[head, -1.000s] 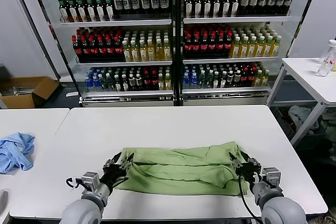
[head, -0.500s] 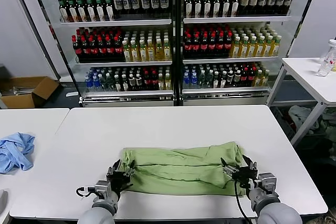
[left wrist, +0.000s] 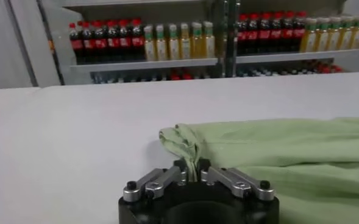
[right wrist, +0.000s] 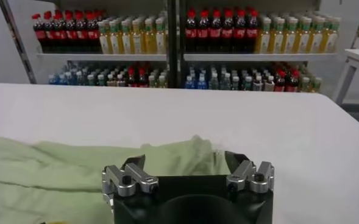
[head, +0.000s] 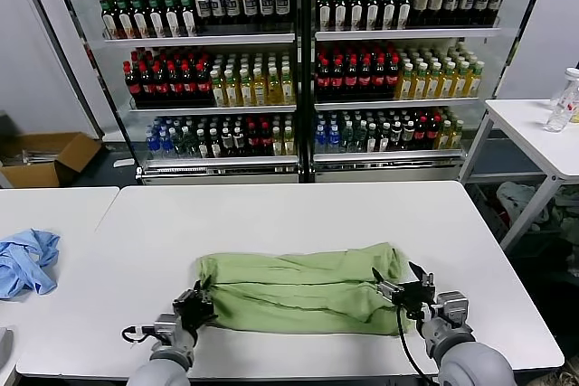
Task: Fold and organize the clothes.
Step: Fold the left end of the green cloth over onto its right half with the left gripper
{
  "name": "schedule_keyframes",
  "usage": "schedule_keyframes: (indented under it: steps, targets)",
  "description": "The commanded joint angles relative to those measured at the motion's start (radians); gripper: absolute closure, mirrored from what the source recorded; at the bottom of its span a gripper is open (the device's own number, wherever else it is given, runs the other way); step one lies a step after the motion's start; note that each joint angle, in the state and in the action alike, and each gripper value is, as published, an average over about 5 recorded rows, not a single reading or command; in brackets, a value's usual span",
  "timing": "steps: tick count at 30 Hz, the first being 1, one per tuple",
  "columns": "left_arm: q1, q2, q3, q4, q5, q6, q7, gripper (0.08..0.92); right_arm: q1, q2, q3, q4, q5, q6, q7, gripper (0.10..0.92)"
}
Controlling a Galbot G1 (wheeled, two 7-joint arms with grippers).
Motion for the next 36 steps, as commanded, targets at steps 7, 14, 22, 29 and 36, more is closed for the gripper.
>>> schedule_keyframes:
  steps: [7,14,22,29,36]
  targets:
    - [0.043,0.184,-0.373,-0.063,-0.319,-0.079,0.071,0.898,0.078,-0.001,-0.039,-0.014,-0.02,0.036,-0.01,0.203]
    - [0.067,0.083,-0.236,-0.31,-0.597,-0.084,0.159,0.898,0.102,0.007,-0.053,-0.028,-0.02,0.033,-0.012,0.203]
    - [0.0,-0.046,-0.035,-0.273,-0.814,-0.061,0.174,0.898,0.104,0.014,-0.047,-0.035,-0.025,0.037,-0.015,0.203]
    - [-0.133,-0.148,0.062,-0.158,-0.824,-0.057,0.154,0.898,0.085,0.034,-0.032,-0.021,-0.041,0.037,-0.02,0.203]
    - [-0.168,-0.176,0.227,-0.076,-0.735,-0.059,0.155,0.898,0.099,0.009,-0.037,-0.028,-0.023,0.037,-0.021,0.203]
